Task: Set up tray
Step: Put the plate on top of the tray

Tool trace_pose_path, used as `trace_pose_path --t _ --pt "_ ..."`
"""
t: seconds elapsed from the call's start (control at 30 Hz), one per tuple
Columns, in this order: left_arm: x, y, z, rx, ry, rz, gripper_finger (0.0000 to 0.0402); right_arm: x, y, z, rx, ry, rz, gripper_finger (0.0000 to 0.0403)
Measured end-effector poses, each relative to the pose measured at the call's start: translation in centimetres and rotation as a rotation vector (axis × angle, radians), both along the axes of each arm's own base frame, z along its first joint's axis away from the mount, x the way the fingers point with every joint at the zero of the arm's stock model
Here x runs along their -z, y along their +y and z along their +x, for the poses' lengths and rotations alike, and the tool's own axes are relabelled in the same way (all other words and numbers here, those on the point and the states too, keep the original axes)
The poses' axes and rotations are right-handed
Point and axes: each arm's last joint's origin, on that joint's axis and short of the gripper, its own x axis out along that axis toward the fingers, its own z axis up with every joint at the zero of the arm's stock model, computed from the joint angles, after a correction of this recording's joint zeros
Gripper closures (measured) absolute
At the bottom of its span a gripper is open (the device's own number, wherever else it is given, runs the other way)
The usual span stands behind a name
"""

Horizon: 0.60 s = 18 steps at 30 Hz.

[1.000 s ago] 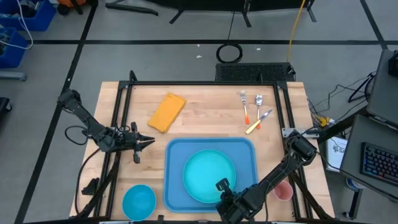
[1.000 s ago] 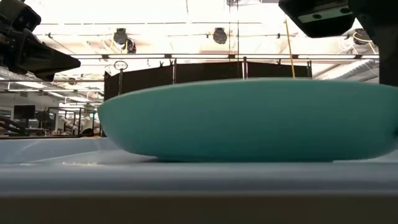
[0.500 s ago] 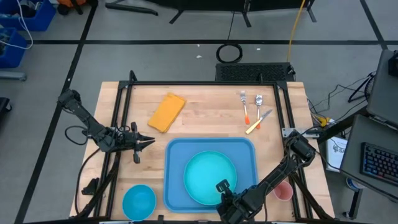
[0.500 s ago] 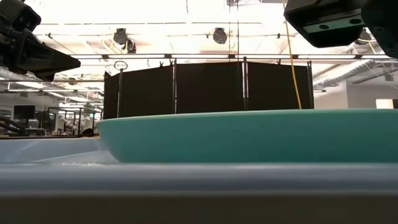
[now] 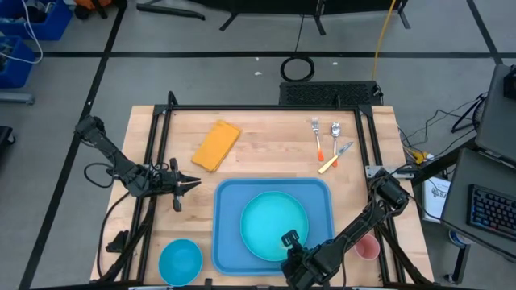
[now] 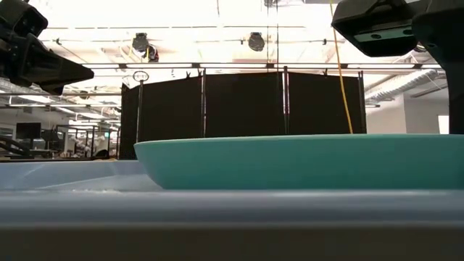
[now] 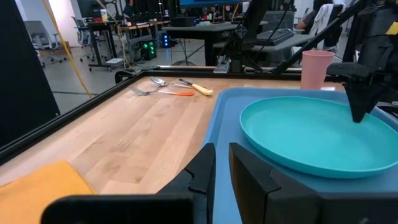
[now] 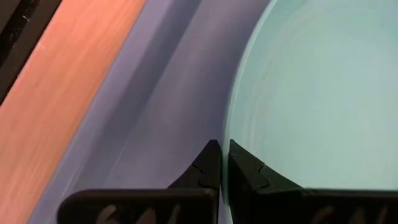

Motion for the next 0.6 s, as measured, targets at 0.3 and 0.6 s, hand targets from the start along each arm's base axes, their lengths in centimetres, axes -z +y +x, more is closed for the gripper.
trace_pose_path --t 0.3,0.6 --pt "0.0 0.0 0.0 0.0 0.0 0.0 0.035 0.0 0.07 0.05 -0.003 0.006 0.02 0.0403" --pt "0.0 0.0 0.0 0.0 0.0 0.0 0.035 0.0 0.13 0.08 -0.006 0.006 0.029 0.0389"
